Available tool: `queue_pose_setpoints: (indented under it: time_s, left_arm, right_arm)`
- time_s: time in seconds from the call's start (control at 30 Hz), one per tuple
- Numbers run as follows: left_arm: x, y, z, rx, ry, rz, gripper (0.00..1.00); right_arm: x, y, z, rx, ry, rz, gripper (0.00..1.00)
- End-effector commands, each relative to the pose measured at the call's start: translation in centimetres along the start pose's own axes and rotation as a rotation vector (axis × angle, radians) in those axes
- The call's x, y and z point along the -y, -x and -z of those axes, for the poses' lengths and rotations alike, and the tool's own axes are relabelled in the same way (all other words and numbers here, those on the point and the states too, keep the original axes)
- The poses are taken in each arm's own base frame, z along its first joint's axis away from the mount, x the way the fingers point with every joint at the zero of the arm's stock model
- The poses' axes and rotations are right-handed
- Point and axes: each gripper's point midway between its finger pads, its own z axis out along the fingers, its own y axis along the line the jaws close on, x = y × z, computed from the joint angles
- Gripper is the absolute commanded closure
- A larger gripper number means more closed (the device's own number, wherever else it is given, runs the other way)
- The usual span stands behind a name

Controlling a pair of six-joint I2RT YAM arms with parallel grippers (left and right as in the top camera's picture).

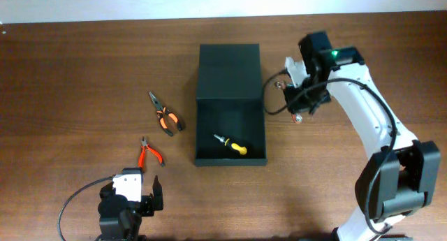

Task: Pack container
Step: 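Lift the socket rail into the box and release it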

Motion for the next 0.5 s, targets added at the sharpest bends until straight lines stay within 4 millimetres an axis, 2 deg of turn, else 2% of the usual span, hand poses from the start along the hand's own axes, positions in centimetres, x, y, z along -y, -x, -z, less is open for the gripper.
queue_pose_setpoints:
  time_s: [0.0,0.23,0.3,0.4,0.47]
  left_arm:
    - [0.1,0.0,-0.1,0.005,-0.006,-0.016,0.01]
    - [0.1,0.0,-0.1,0.005,-0.006,-0.016,0.01]
    - [0.1,0.0,-0.1,0.005,-0.006,-0.016,0.01]
    - [0.1,0.0,-0.1,0.005,-0.006,-0.016,0.01]
    - [0.1,0.0,-0.1,0.005,-0.006,-0.016,0.01]
  right_arm:
    - [-4.7,1.9,1.6,0.07,0.112,0.125,0.96]
    - [-12.3,2.1,0.3,0.086,0.136,0.419,0.94]
    - [-13.1,2.4,-0.2,0.093,0.066,0.469,0.92]
    - [-13.0,2.9,-1.6,0.085,-0.065,0.518,0.91]
    - [-13.0,2.8,-2.7,0.058,-0.091,0.56,0.91]
